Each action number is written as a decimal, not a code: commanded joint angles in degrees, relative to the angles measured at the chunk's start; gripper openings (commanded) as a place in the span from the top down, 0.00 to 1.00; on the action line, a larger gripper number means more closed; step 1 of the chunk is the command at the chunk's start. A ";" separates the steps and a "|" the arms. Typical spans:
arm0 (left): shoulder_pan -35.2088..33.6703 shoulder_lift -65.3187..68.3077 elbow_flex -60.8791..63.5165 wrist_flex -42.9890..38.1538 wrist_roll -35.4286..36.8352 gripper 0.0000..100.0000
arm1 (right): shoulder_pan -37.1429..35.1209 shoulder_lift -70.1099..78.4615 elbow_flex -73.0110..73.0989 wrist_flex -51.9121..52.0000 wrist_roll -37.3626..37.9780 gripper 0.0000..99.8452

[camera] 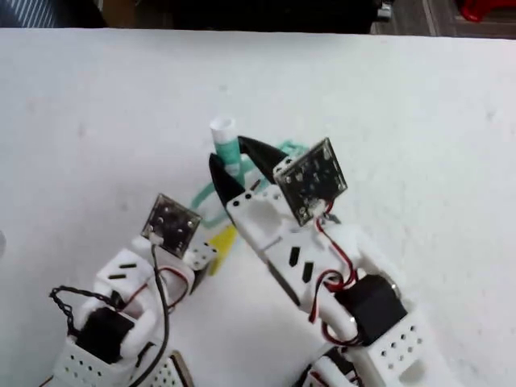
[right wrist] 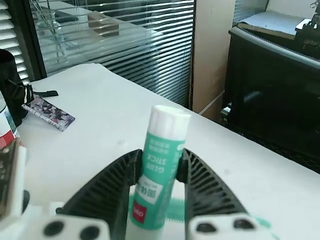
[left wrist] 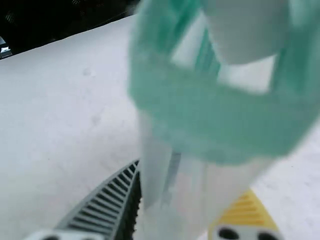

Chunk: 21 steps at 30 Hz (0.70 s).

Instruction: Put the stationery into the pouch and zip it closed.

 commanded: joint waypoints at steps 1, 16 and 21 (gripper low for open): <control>-0.75 -0.75 -2.46 -0.44 0.00 0.80 | 1.01 0.40 4.40 -6.37 -0.09 0.98; -0.75 -0.75 -2.37 -0.53 0.00 0.80 | 0.92 0.92 7.21 -5.58 -0.09 0.91; -0.75 -0.75 -2.37 -0.53 0.00 0.80 | 0.92 0.92 1.05 -0.75 -0.09 0.71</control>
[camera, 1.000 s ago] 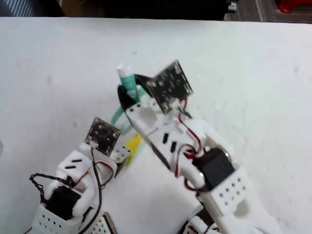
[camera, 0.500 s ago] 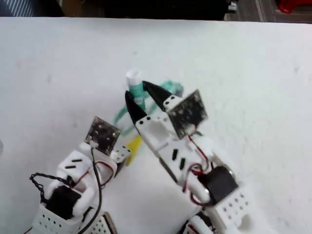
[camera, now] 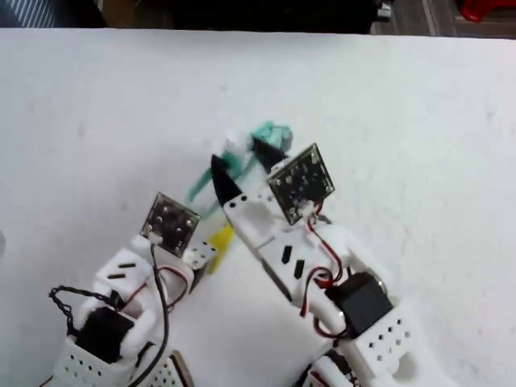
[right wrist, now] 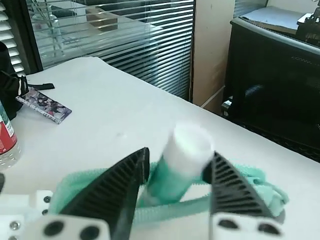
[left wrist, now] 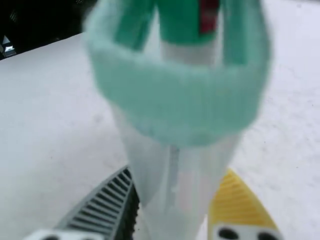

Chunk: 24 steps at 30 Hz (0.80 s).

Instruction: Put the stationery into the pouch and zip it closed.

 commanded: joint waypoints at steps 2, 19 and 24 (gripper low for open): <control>-0.57 -0.75 -2.37 -0.53 0.00 0.80 | 0.66 0.40 -8.00 4.26 -0.09 0.73; -0.57 -0.75 -2.29 -1.41 -0.53 0.93 | 6.46 9.19 -32.44 21.85 5.10 0.77; -0.57 -0.75 -0.53 -3.96 -0.53 0.97 | 4.62 22.29 -44.84 32.22 4.66 0.77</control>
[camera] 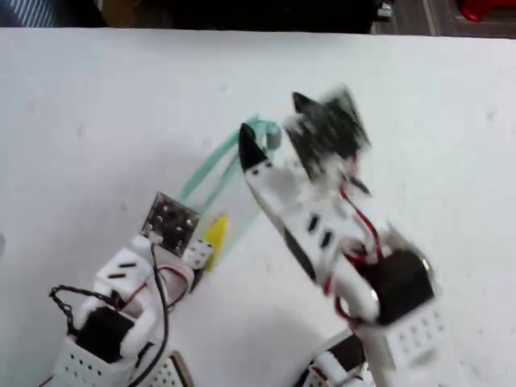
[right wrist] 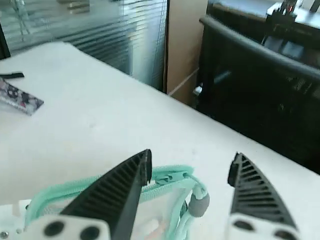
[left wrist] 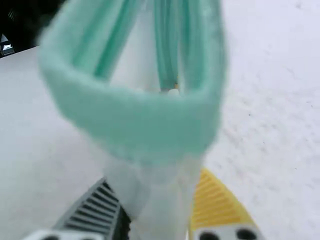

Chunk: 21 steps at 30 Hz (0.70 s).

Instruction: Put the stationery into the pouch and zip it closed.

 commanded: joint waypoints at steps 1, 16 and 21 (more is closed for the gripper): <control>-0.66 -0.84 -0.35 -3.96 -0.70 0.98 | -2.33 9.01 -12.31 8.22 0.35 0.77; -0.57 -0.84 2.02 -6.95 -4.48 0.98 | -7.25 46.64 -52.66 34.24 -24.00 0.64; -0.57 -0.84 2.02 -7.03 -4.66 0.98 | -5.05 46.99 -52.57 34.42 -24.00 0.64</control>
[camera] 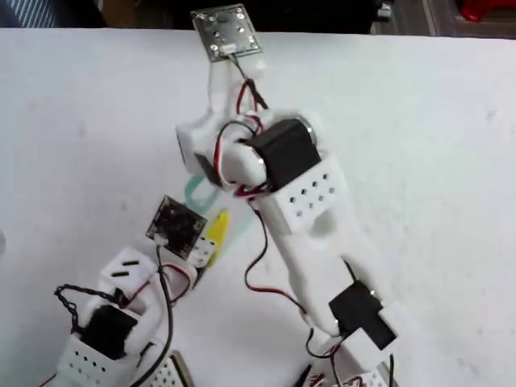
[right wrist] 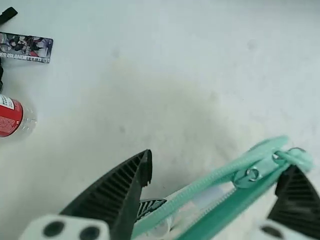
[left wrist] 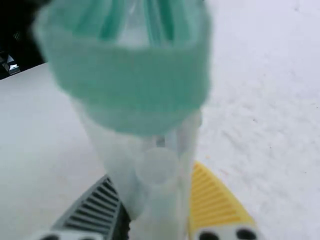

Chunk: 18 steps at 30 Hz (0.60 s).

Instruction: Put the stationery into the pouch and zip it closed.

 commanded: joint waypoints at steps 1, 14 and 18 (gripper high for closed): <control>-0.57 -0.84 -0.62 -2.11 -0.97 0.98 | 2.59 -1.89 -1.93 1.63 -0.53 0.64; -0.22 -0.84 -0.70 -2.02 -0.97 0.98 | 2.24 -2.15 7.47 -2.07 0.00 0.64; -0.40 -0.84 -0.70 -1.93 -0.97 0.98 | 2.15 2.07 7.47 -0.13 0.09 0.83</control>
